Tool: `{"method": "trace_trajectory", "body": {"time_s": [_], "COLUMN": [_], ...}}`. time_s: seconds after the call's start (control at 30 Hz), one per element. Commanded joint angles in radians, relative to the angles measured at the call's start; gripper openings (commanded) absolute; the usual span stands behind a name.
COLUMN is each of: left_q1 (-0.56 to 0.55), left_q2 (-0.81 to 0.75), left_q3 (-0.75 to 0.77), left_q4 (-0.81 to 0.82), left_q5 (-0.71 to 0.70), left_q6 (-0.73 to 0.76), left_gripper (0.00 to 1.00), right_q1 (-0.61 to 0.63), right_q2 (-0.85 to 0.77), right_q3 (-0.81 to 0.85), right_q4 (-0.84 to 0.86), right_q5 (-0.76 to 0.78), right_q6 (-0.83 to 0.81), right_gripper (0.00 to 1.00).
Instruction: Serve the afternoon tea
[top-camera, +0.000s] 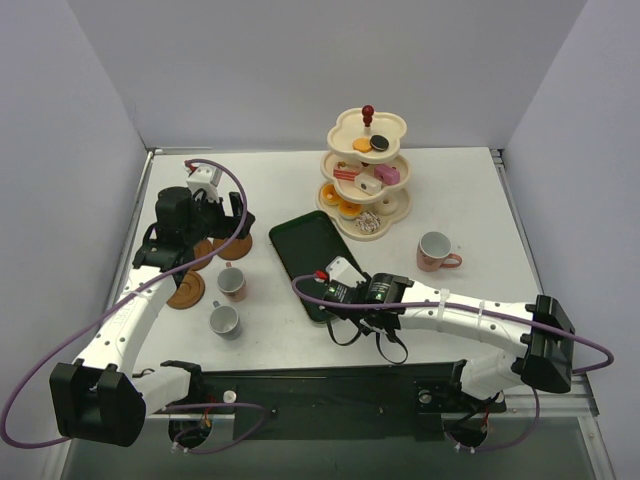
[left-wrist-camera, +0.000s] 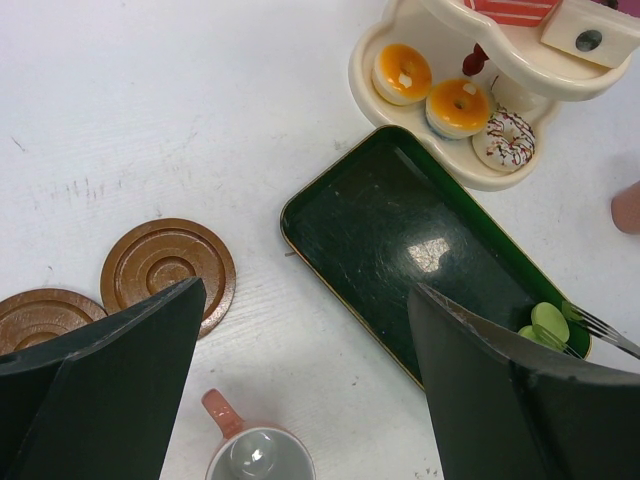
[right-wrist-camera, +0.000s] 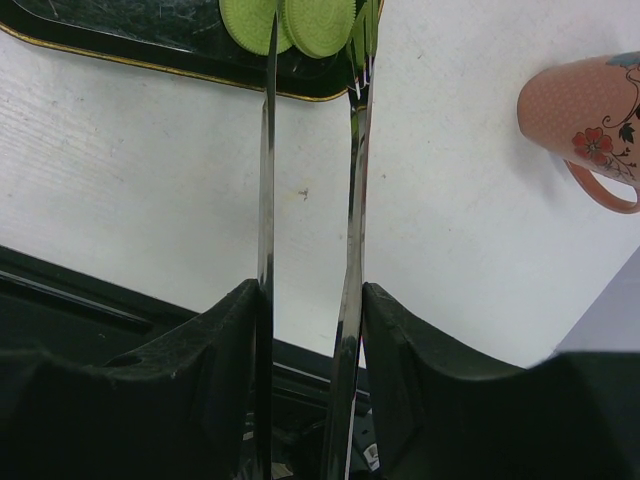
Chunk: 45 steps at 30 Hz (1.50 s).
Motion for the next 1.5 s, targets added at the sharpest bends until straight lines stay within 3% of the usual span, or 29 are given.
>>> {"method": "trace_trajectory", "body": {"time_s": [0.0,0.97,1.17,1.47], "left_q1": [-0.004,-0.004,-0.004,-0.004], "left_q2": [-0.012,-0.005,-0.005,-0.008], "left_q3": [0.020,0.020,0.020,0.020], "left_q4": [0.026,0.028,0.029,0.029], "left_q5": [0.010,0.013,0.014,0.016], "left_q6": [0.000,-0.003,-0.005,-0.007], "left_gripper": [0.94,0.94,0.94,0.94], "right_q1": [-0.005,0.002,0.002,0.001], "right_q2": [0.011,0.047,0.044,-0.030], "right_q3": [0.009,0.068,0.071,0.134], "right_q4": [-0.023,-0.110,-0.124,-0.124], "right_q5": [0.030,0.152,0.180,0.175], "right_q6": [-0.019,-0.011,-0.007,-0.024], "right_gripper": [0.39,0.18,0.07,0.06]}}
